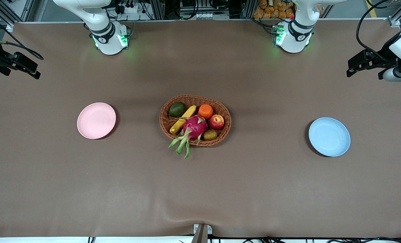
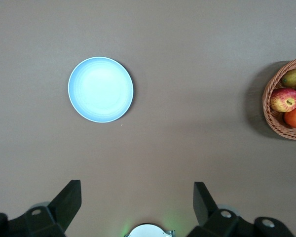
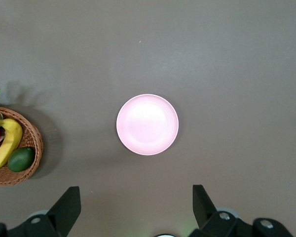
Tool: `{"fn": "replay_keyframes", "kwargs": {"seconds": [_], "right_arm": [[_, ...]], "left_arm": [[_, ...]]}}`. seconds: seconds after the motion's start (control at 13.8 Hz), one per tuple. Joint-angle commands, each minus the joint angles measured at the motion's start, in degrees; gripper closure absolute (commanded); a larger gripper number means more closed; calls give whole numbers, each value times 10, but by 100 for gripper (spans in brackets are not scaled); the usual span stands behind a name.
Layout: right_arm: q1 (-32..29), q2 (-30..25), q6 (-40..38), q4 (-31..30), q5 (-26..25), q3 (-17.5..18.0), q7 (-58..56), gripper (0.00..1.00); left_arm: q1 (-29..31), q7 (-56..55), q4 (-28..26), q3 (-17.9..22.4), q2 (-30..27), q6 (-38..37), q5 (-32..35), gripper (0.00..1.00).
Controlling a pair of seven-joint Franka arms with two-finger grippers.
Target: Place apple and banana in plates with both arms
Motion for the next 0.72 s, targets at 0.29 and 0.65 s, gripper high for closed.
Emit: {"fn": "replay_keyframes", "kwargs": {"seconds": [0.29, 0.65], "right_arm": [[-10, -1, 14, -3, -5, 6, -7, 0], [-15, 0, 9, -4, -5, 6, -7, 0]], "left_arm": [[0, 5, 8, -3, 30, -8, 2, 0], [-8, -50, 7, -53, 81, -8, 2, 0]]}}
